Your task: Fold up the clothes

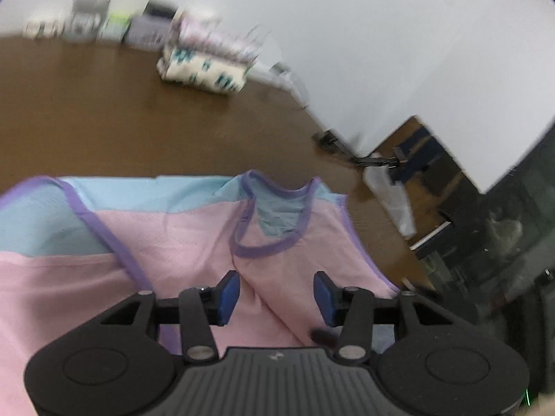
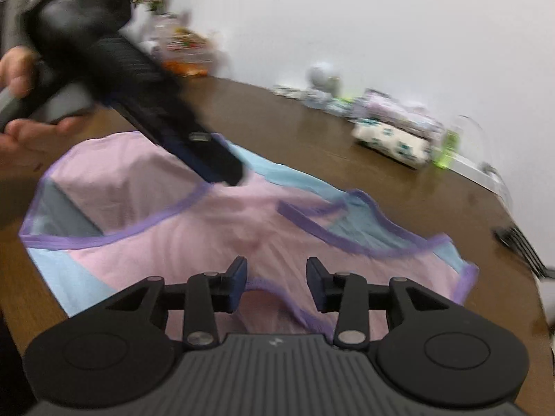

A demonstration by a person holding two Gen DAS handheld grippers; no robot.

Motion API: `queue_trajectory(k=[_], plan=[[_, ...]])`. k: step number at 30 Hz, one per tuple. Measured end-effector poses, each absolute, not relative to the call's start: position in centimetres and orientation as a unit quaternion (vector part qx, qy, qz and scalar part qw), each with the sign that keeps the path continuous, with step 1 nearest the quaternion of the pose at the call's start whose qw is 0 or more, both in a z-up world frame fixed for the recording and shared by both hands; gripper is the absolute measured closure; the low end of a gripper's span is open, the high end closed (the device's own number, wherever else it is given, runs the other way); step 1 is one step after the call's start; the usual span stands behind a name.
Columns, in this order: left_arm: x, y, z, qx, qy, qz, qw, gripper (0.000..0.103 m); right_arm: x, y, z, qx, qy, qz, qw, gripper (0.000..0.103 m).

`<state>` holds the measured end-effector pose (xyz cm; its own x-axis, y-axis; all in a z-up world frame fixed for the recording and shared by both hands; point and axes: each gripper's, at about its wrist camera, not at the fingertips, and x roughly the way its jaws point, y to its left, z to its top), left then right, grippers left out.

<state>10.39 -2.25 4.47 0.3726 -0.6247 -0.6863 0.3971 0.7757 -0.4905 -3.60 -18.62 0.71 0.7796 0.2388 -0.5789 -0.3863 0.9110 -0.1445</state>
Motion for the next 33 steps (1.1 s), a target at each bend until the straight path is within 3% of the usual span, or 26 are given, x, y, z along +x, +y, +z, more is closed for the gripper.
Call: queue_trajectory(k=[2, 6, 9, 11, 14, 16, 19, 21, 22, 23, 25, 27, 30, 33], plan=[[11.3, -3.2, 3.8, -0.113, 0.476, -0.293, 0.821, 0.059, -4.6, -18.7, 0.5, -0.103, 0.293, 0.149, 0.939, 0.072], [12.5, -4.5, 2.9, -0.113, 0.493, -0.292, 0.812, 0.061, -5.1, -18.6, 0.3, -0.068, 0.300, 0.147, 0.940, 0.072], [12.9, -5.4, 2.7, -0.103, 0.498, -0.286, 0.812, 0.073, -4.4, -18.9, -0.1, -0.039, 0.310, 0.146, 0.939, 0.074], [13.3, -5.6, 2.7, -0.107, 0.502, -0.279, 0.812, 0.090, -4.3, -18.8, -0.2, -0.030, 0.308, 0.146, 0.940, 0.079], [13.9, -5.8, 2.5, -0.107, 0.503, -0.279, 0.811, 0.099, -4.5, -18.8, -0.3, -0.011, 0.308, 0.151, 0.939, 0.087], [14.1, -5.8, 2.4, -0.115, 0.501, -0.282, 0.810, 0.100, -4.5, -18.5, -0.6, -0.011, 0.310, 0.156, 0.938, 0.094], [14.1, -5.8, 2.4, -0.112, 0.497, -0.289, 0.811, 0.099, -4.6, -18.1, -0.7, -0.016, 0.305, 0.160, 0.939, 0.095], [14.0, -5.7, 2.4, -0.110, 0.494, -0.288, 0.813, 0.090, -4.7, -18.1, -0.7, -0.017, 0.305, 0.163, 0.938, 0.095], [14.2, -5.6, 2.3, -0.117, 0.495, -0.289, 0.811, 0.078, -4.7, -18.1, -0.7, -0.018, 0.304, 0.164, 0.938, 0.092], [14.4, -5.5, 2.2, -0.124, 0.495, -0.291, 0.809, 0.075, -4.7, -18.1, -0.6, -0.019, 0.303, 0.167, 0.938, 0.090], [14.7, -5.3, 2.0, -0.139, 0.497, -0.295, 0.805, 0.082, -4.9, -17.9, -0.4, -0.023, 0.297, 0.171, 0.939, 0.088], [15.1, -5.0, 1.7, -0.153, 0.498, -0.298, 0.800, 0.100, -4.8, -17.8, -0.6, -0.023, 0.302, 0.174, 0.937, 0.089], [15.7, -4.7, 1.4, -0.175, 0.499, -0.303, 0.793, 0.099, -4.8, -17.7, -0.8, -0.025, 0.302, 0.173, 0.937, 0.091], [15.7, -4.0, 1.8, -0.148, 0.478, -0.266, 0.824, 0.086, -4.8, -17.6, -0.8, -0.029, 0.302, 0.173, 0.937, 0.090]])
